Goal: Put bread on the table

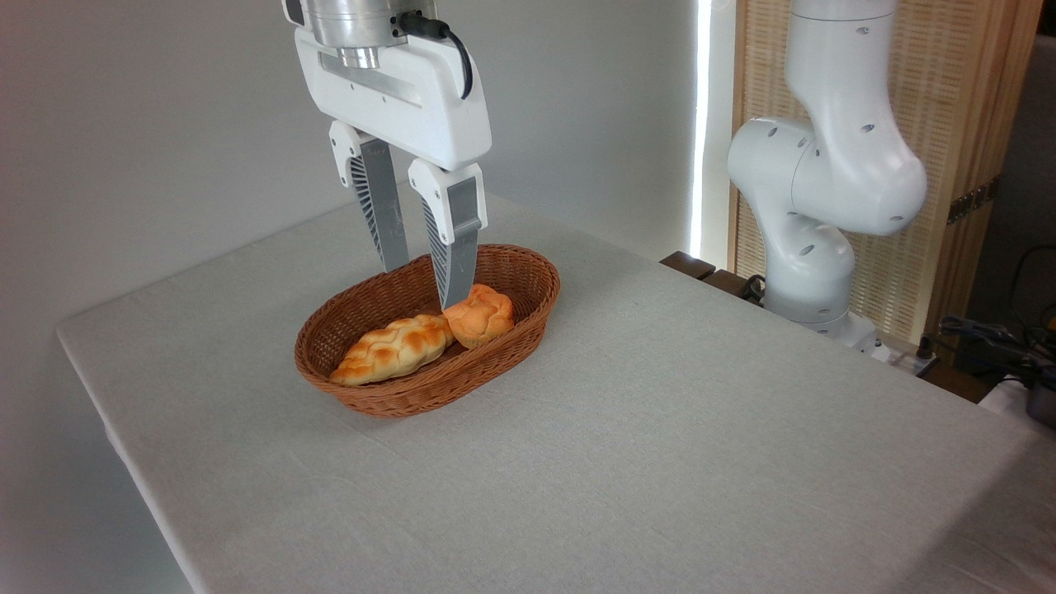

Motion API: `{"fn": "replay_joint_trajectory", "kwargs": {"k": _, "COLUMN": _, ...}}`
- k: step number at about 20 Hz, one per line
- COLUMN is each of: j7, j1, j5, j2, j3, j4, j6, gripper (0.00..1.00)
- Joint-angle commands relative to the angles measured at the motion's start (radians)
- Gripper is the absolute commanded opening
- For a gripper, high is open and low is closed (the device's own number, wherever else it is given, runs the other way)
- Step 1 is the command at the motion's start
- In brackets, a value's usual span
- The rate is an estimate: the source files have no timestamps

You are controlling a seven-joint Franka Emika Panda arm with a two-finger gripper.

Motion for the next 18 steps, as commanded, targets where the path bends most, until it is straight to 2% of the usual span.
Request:
{"fn": "replay_joint_trajectory", "kwargs": {"k": 1, "j7": 0.018, "j1": 0.001, "j5": -0.011, "j2": -0.003, "j3": 0.013, "j4": 0.013, "j6": -0.020, "gripper": 1.00}}
{"fn": "replay_joint_trajectory", "kwargs": {"k": 14, "j7": 0.015, "j1": 0.001, "j5": -0.011, "j2": -0.005, "j3": 0.013, "j4": 0.011, "j6": -0.020, "gripper": 1.00}}
{"fn": "replay_joint_trajectory", "kwargs": {"k": 18, "j7": 0.001, "j1": -0.005, "j5": -0.017, "j2": -0.011, "j3": -0.011, "j4": -0.013, "j6": -0.017, "gripper": 1.00}}
